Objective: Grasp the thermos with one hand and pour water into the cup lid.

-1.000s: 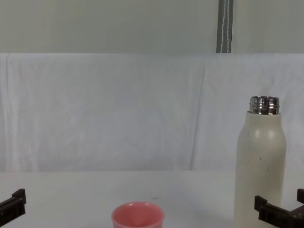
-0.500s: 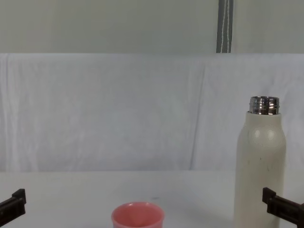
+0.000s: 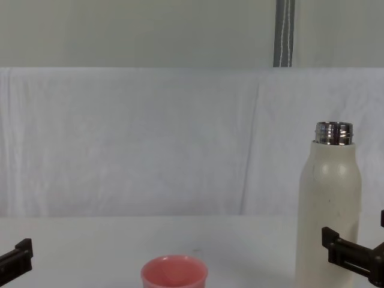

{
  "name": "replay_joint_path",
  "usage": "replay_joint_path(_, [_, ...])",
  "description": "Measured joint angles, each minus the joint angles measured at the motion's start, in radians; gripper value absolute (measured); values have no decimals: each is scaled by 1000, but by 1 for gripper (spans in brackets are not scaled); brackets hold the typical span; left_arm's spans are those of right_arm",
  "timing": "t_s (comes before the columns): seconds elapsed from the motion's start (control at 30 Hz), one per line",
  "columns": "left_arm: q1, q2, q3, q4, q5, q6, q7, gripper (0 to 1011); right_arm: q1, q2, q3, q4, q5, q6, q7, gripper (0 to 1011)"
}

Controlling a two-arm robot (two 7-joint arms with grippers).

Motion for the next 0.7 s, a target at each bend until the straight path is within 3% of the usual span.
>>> replay_joint_path(0.7, [0, 0, 0, 0, 0, 0, 0, 1001, -38, -33, -18, -21, -10, -12, 7, 1001])
